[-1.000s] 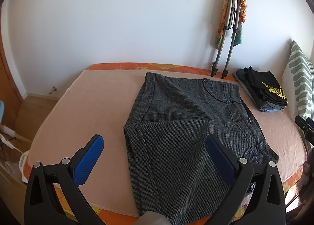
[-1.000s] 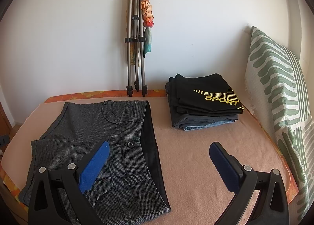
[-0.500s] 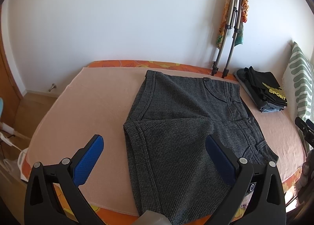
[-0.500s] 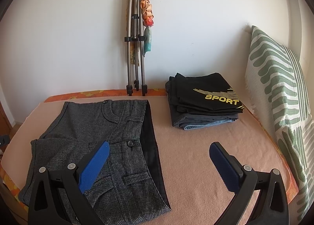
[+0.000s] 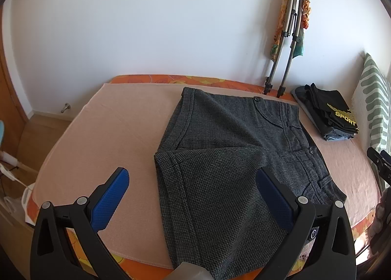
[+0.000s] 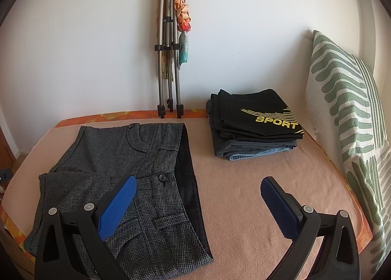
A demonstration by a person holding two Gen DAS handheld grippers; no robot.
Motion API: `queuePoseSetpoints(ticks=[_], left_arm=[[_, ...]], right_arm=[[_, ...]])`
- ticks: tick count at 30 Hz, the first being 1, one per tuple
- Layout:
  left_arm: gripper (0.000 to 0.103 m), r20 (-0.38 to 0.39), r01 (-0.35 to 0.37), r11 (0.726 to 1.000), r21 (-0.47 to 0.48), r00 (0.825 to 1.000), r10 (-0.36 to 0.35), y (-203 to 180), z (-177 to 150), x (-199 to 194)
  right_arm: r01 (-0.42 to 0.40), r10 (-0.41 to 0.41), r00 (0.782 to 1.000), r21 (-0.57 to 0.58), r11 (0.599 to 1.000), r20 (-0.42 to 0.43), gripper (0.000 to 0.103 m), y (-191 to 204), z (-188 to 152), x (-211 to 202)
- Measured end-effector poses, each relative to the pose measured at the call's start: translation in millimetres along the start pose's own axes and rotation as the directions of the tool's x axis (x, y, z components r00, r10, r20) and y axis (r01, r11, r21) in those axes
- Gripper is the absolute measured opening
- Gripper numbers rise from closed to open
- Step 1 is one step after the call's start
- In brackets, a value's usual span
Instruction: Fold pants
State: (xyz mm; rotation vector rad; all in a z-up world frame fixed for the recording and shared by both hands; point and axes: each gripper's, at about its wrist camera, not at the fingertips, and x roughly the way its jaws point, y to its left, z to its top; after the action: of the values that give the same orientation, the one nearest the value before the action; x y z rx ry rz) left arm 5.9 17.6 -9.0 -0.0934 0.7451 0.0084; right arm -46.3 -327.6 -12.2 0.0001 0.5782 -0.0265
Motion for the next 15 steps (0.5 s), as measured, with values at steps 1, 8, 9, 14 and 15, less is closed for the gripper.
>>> queuePoseSetpoints(ticks=[1,8,9,14,15], left_arm=[[0.103,0.000,0.000,1.000,0.001,1.000,0.000,-0.2,-0.2,-0.1],[0.103,0.004,-0.001,1.000,0.003,1.000,0.001,-0.8,0.8,-1.5],[0.103,0.005,-0.001,1.000,0.002,1.000,0.001,-0.9,0.5,-1.7],[0.103,0.004,0.000,1.000,0.002,1.000,0.000,-0.2,0.4,-1.8],[0.103,0.005,0.000,1.000,0.003,1.000,0.000,-0.2,0.3,-2.0]], right_arm=[[-0.001,0.001,1.000,0.001,1.000,-0.001,0.103,0.1,-0.1,0.2],[-0.002,0.002,1.000,0.001,1.000,-0.001,0.103,-0.2,-0.3,-0.1],[-0.002,0.002,1.000,0.002,1.000,-0.001,0.103,0.0,-0.4,-0.1],[-0.001,0.001,1.000,0.001,1.000,0.000,0.103,0.3,-0.3,0.1],[-0.001,0.001,1.000,0.001,1.000,0.000,0.103,0.6,-0.3,0.1]])
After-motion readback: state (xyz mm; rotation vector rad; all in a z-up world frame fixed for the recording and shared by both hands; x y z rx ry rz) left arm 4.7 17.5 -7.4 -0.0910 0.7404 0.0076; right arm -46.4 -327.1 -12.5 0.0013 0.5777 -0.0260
